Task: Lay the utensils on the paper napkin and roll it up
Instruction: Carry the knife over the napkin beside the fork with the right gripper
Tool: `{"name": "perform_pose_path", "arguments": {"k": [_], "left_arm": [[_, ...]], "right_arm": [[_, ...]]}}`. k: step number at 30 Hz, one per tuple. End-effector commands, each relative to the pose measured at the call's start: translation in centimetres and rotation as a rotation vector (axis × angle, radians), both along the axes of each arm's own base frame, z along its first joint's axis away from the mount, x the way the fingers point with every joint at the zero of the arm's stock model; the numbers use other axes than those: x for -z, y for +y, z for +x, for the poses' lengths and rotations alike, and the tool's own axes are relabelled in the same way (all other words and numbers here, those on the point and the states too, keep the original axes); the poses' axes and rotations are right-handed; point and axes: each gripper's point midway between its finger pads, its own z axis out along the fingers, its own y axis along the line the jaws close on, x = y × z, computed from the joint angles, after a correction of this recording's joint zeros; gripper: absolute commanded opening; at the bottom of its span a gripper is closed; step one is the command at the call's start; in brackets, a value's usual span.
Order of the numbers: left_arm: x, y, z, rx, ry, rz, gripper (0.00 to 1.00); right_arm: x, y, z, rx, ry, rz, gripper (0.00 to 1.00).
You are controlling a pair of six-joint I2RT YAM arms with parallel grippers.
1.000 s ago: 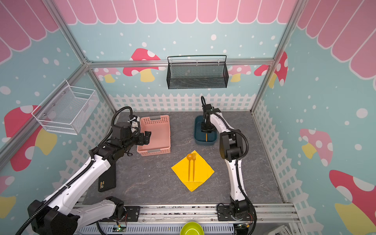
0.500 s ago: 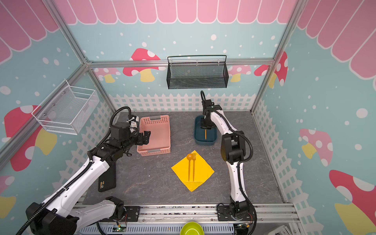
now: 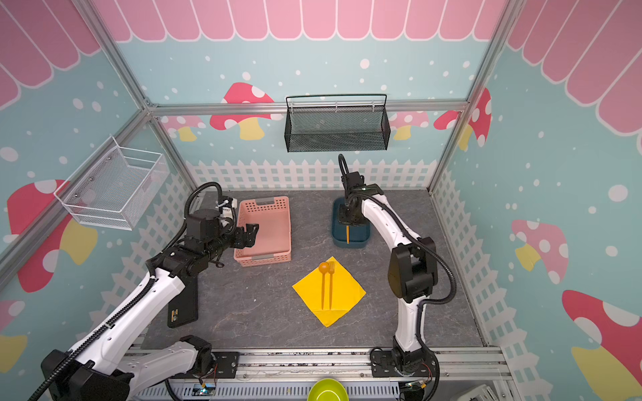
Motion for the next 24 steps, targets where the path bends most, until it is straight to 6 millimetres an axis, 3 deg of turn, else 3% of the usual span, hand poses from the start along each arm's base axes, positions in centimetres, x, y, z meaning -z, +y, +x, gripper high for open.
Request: {"name": "perform_pose_path", "arguments": {"k": [1, 8, 16, 24], "left_arm": [[-0.4, -0.7, -0.4, 0.033, -0.011, -0.037, 0.93], [-0.6, -1.0, -0.4, 0.043, -0.011, -0.053, 0.93], [-0.7, -1.4, -0.6, 0.057, -0.006, -0.071, 0.92], [-0.4, -1.6, -0.6, 0.060, -0.002, -0.064, 0.92]], "right_arm": [[0.0, 0.7, -2.3, 0.009, -0.007, 0.023, 0.05], [2.7, 1.1, -9.1, 0.022, 0.048, 0.029, 0.05], [6.3, 1.0, -15.4, 0.044, 0.127, 0.059, 0.04], [8.8, 2.3, -17.7, 0.031, 0.170, 0.104, 0.05]]}}
